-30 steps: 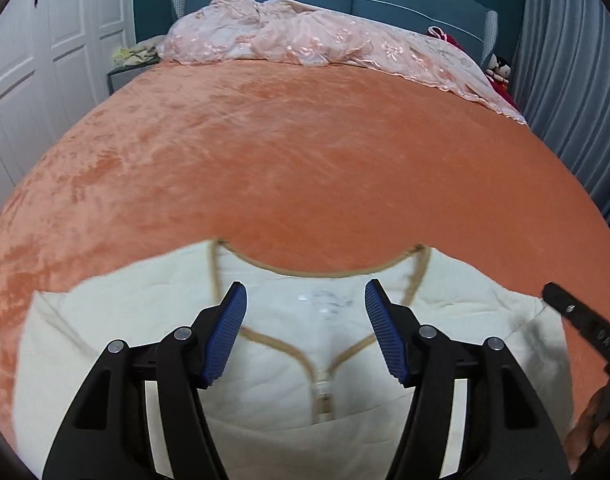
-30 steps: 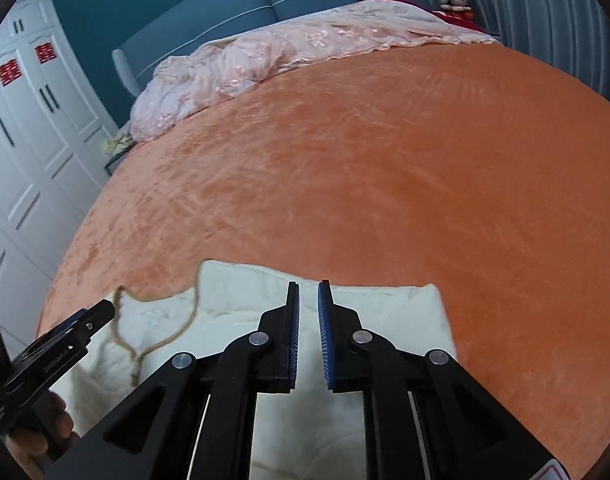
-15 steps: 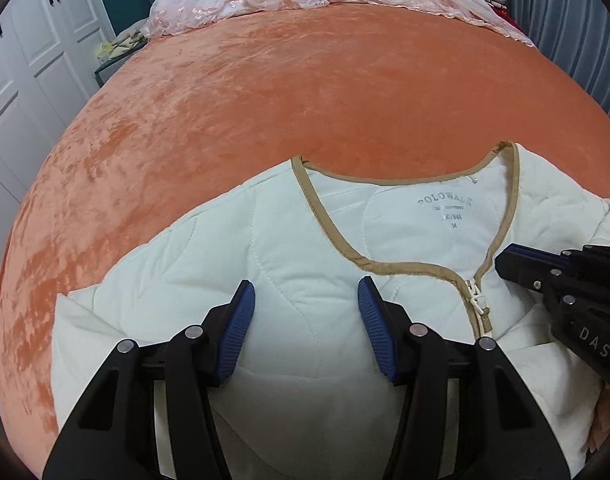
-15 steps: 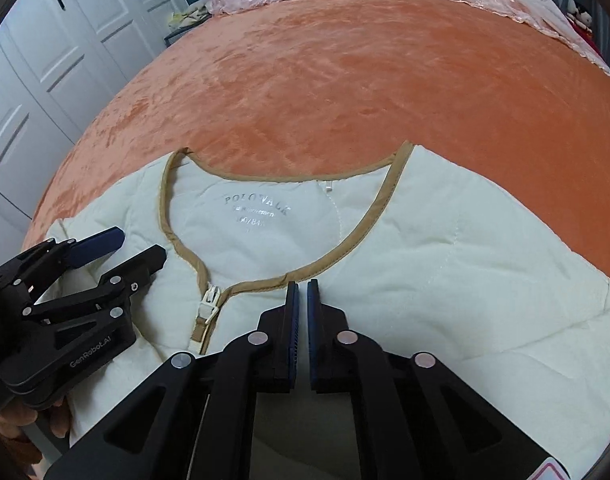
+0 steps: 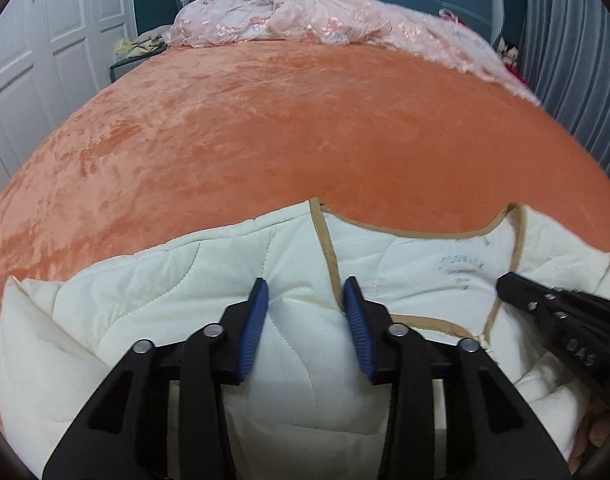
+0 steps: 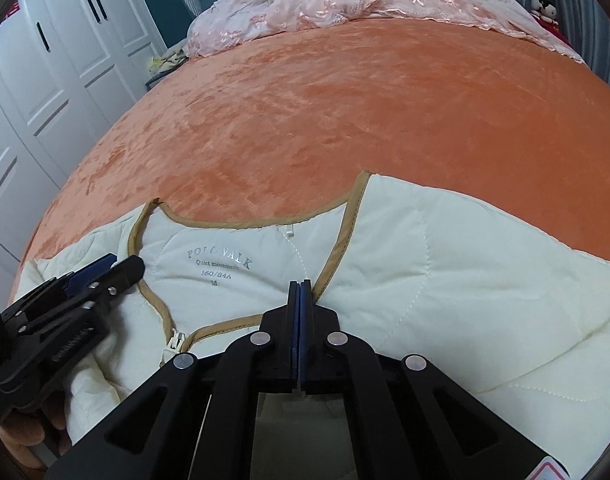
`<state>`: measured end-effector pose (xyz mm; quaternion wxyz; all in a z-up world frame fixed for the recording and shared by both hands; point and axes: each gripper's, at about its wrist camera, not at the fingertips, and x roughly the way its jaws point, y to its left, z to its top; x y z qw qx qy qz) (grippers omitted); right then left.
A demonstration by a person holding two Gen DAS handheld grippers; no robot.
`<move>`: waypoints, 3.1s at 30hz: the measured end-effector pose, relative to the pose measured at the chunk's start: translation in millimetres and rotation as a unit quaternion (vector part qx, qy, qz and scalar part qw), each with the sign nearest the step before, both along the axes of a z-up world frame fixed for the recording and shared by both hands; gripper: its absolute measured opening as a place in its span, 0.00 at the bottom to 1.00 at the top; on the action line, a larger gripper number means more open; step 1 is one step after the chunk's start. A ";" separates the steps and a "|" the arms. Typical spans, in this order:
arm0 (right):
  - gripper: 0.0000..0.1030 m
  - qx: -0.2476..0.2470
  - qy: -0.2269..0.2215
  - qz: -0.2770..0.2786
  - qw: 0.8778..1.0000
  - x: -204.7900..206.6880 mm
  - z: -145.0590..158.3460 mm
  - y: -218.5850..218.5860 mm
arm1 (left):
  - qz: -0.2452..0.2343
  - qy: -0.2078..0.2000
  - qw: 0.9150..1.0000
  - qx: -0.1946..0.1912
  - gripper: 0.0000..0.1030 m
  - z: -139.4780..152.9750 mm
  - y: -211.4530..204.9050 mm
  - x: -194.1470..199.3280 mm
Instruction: Fold large clothes
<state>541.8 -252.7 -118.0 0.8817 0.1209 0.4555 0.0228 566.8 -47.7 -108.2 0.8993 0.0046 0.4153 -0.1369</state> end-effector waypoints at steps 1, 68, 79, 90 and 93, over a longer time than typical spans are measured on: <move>0.00 -0.002 -0.003 0.000 1.000 -0.3 -0.2 0.6 | -0.003 -0.004 1.000 -0.031 0.19 2.1 7.5 -1.7; 0.78 -0.007 -0.057 -0.098 0.994 -331.4 117.7 -97.6 | 0.071 0.011 0.996 -0.047 0.86 110.8 161.1 -220.6; 0.79 0.176 0.067 -0.182 0.965 -527.4 39.7 -128.5 | 0.129 0.158 0.973 -0.106 0.86 33.5 239.5 -383.7; 0.18 0.200 0.058 -0.179 0.962 -490.4 37.7 -80.4 | 0.132 0.178 0.965 -0.143 0.17 35.1 211.8 -386.5; 0.09 0.187 0.042 -0.169 0.967 -496.6 57.6 -76.7 | 0.118 0.157 0.970 -0.142 0.13 56.7 211.3 -396.4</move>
